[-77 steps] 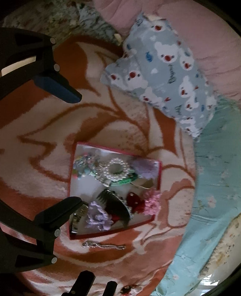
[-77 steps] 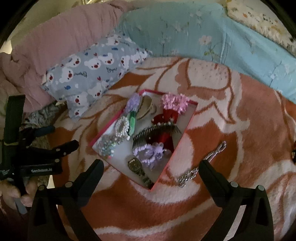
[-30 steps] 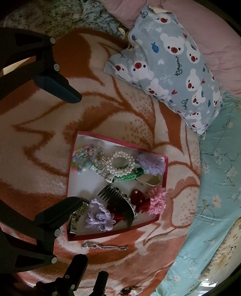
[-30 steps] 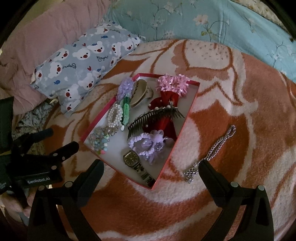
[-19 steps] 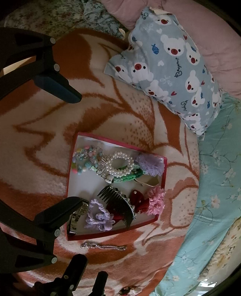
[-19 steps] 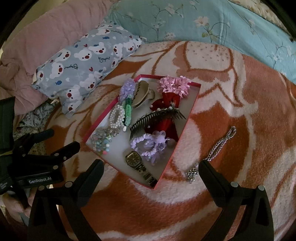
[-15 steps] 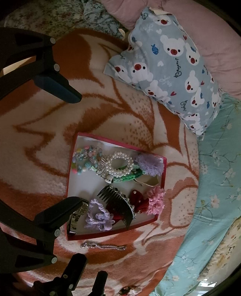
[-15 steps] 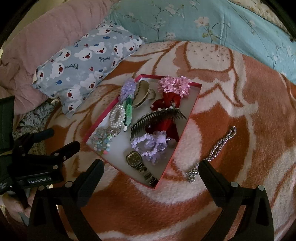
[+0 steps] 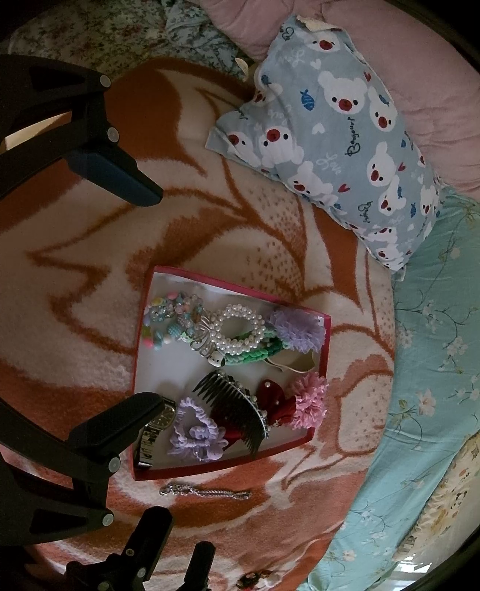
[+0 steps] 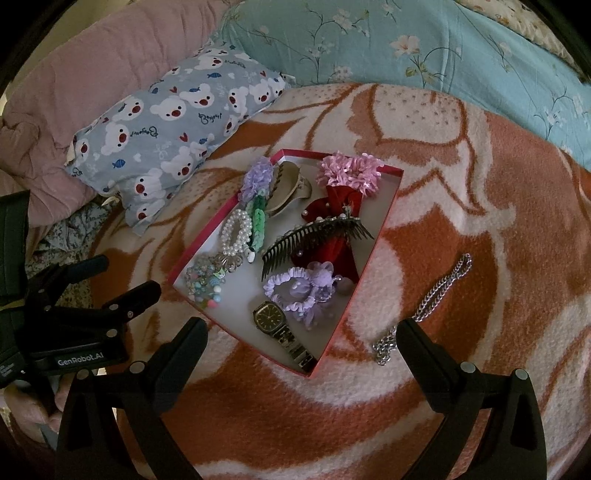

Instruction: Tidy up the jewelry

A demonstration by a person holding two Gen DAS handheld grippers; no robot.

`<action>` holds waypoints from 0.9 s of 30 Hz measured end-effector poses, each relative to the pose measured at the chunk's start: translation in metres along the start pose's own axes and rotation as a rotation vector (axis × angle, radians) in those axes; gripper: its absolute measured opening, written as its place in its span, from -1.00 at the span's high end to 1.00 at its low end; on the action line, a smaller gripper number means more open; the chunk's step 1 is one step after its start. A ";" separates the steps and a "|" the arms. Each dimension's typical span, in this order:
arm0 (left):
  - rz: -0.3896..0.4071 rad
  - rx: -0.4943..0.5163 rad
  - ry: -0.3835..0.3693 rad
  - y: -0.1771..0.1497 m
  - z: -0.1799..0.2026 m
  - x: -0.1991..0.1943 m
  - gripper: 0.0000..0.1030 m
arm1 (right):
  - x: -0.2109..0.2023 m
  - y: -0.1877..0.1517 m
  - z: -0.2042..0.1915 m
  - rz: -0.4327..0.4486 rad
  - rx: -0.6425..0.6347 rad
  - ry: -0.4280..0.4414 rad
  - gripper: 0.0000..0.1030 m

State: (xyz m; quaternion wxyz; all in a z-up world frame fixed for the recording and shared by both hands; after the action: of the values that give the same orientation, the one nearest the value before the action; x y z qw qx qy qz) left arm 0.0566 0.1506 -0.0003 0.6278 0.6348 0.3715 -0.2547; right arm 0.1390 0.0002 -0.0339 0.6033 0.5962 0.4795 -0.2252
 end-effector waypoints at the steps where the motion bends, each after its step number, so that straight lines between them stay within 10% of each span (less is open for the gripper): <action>1: 0.001 0.000 0.000 0.000 0.000 0.000 -0.99 | 0.000 0.000 0.000 0.000 0.000 -0.001 -0.99; 27: -0.002 0.005 0.002 0.000 0.002 0.002 -0.99 | -0.001 0.002 0.004 0.005 -0.003 0.005 -0.99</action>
State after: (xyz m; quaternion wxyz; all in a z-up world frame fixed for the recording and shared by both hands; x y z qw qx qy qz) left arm 0.0582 0.1494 -0.0016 0.6255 0.6363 0.3723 -0.2554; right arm 0.1413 -0.0032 -0.0329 0.6037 0.5969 0.4799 -0.2215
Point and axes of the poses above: each gripper's, at about its wrist camera, not at the fingertips, and x roughly the way its jaws point, z to its right, y to its top, the point moved 4 cm from there along x, roughly the way its jaws point, and after that the axes turned 3 degrees about z, right-handed, at the moved point
